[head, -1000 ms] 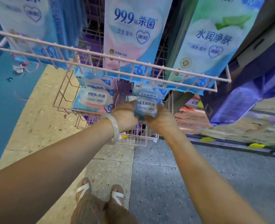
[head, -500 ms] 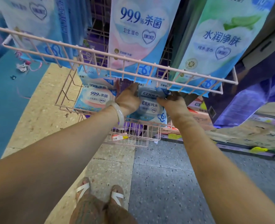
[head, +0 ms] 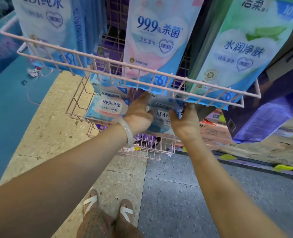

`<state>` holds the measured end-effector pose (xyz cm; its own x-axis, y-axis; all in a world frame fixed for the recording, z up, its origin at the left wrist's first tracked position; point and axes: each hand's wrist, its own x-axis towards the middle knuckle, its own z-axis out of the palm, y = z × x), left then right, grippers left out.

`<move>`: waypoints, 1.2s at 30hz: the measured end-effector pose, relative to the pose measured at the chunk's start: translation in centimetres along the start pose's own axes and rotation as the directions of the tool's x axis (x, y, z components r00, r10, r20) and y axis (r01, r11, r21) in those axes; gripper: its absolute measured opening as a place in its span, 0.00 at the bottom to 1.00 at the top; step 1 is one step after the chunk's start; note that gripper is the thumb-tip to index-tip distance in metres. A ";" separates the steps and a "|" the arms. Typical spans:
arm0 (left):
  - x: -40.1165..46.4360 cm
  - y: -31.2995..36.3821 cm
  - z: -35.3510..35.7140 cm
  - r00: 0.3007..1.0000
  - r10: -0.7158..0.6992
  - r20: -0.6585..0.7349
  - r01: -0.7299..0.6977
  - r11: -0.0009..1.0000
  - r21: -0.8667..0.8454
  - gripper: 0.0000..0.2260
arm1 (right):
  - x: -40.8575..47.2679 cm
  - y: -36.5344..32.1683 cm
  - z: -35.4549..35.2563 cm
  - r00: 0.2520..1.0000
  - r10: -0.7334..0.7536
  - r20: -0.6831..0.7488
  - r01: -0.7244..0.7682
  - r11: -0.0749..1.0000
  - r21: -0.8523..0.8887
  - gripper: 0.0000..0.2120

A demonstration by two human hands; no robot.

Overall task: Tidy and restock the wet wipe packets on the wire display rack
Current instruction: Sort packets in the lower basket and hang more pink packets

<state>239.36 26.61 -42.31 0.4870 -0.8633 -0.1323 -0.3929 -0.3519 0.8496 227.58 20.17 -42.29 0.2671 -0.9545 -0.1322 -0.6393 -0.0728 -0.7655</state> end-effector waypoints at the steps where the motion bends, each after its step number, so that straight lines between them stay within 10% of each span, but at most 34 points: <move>1: -0.9 -0.1 -0.4 0.996 0.045 -0.072 -0.049 0.997 -0.056 0.17 | -1.1 -0.5 0.2 0.995 -0.084 -0.062 0.083 0.996 -0.010 0.21; 4: -2.6 -1.8 -3.1 0.895 0.081 -0.438 -0.126 0.989 -0.075 0.16 | -4.5 -1.7 2.0 0.952 -0.304 -0.048 0.304 0.953 -0.005 0.20; 7: -1.4 -4.5 -6.8 0.806 -0.108 -0.582 0.063 0.993 -0.098 0.22 | -5.1 -3.9 4.5 0.946 -0.176 0.273 0.112 0.966 0.232 0.20; 10: 0.7 -6.1 -9.3 0.839 -0.425 -0.339 0.345 0.898 -0.272 0.31 | -2.5 -5.7 7.3 0.903 0.021 0.430 -0.178 0.927 0.329 0.28; 14: 1.9 -6.6 -10.1 0.916 -0.396 -0.059 0.370 0.894 -0.252 0.19 | -0.3 -6.3 9.9 0.849 0.121 0.514 -0.379 0.818 0.433 0.32; 23: 1.8 -7.3 -11.2 0.979 -0.200 -0.034 0.201 0.979 0.026 0.24 | -0.6 -7.7 12.2 0.839 0.093 0.537 -0.388 0.792 0.470 0.31; 36: 2.5 -8.1 -11.3 0.965 -0.252 -0.076 0.244 0.965 -0.096 0.32 | 0.4 -7.1 11.6 0.858 0.085 0.507 -0.303 0.880 0.366 0.32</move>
<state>252.52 31.38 -43.75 0.6277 -0.7171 -0.3028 -0.1857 -0.5157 0.8364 240.60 23.71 -44.20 0.5405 -0.6784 -0.4976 -0.3797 0.3311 -0.8638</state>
